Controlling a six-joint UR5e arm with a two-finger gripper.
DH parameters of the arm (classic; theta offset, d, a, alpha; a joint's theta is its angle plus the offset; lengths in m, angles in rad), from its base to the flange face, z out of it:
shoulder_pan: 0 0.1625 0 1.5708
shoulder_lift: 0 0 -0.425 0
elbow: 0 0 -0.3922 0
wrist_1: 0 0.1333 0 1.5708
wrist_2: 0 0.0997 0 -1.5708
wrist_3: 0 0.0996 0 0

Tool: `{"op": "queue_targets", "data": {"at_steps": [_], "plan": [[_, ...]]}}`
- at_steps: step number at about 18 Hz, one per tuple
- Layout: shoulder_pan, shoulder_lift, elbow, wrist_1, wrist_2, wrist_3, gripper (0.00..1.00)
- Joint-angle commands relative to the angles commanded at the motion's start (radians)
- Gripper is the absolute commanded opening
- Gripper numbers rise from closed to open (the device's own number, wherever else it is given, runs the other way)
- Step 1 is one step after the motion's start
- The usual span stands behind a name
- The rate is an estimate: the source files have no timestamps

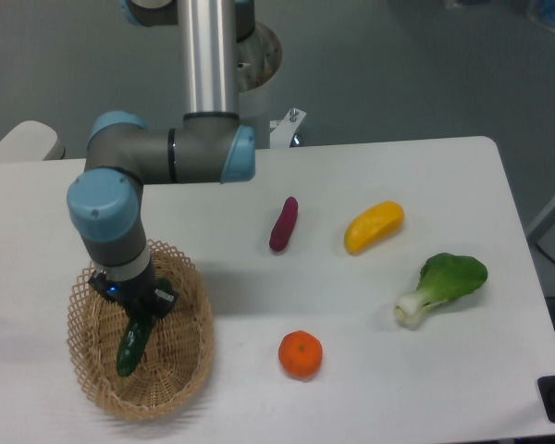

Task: Pick up the cucumber from the basket
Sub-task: 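Lift the cucumber out of the basket and carry it toward the bok choy, then hold the cucumber above the bok choy beside the yellow pepper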

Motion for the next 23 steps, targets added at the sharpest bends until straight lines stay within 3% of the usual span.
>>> {"op": "queue_targets", "data": {"at_steps": [10,15,19,23], "plan": [[0.336,0.055,0.060,-0.115,0.000,0.472,0.19],[0.502,0.060,0.058,-0.130,-0.002,0.761,0.19],[0.585,0.060,0.072,-0.185,0.000,0.910,0.19],[0.612,0.058,0.075,-0.195,-0.002,0.945,0.19]]}}
